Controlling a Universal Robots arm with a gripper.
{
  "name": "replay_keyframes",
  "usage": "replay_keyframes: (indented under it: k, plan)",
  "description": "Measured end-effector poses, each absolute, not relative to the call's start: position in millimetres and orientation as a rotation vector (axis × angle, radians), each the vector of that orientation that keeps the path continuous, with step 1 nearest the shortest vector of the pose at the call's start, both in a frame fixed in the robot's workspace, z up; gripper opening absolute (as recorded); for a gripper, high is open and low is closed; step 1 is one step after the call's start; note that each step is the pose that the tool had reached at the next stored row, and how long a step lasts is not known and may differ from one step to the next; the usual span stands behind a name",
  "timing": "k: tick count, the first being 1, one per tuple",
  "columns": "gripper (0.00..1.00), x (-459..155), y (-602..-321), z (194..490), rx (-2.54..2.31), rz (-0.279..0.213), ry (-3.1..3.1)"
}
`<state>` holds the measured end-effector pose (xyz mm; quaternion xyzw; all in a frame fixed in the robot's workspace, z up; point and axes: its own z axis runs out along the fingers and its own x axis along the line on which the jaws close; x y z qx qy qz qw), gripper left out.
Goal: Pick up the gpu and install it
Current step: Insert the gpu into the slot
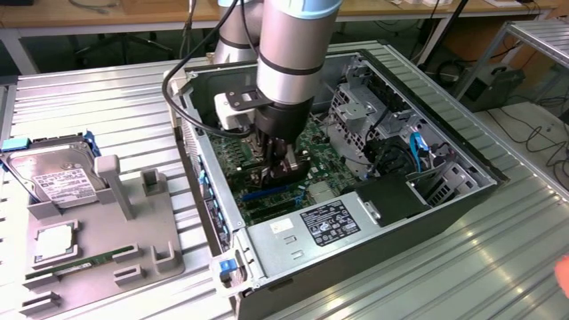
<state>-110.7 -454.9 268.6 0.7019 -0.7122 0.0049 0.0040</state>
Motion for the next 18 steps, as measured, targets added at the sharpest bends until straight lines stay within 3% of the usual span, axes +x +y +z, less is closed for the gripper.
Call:
replay_keyframes:
  k: [18]
  plan:
    - [0.26,-114.9,-453.1,261.2,2.198,0.016,-2.232]
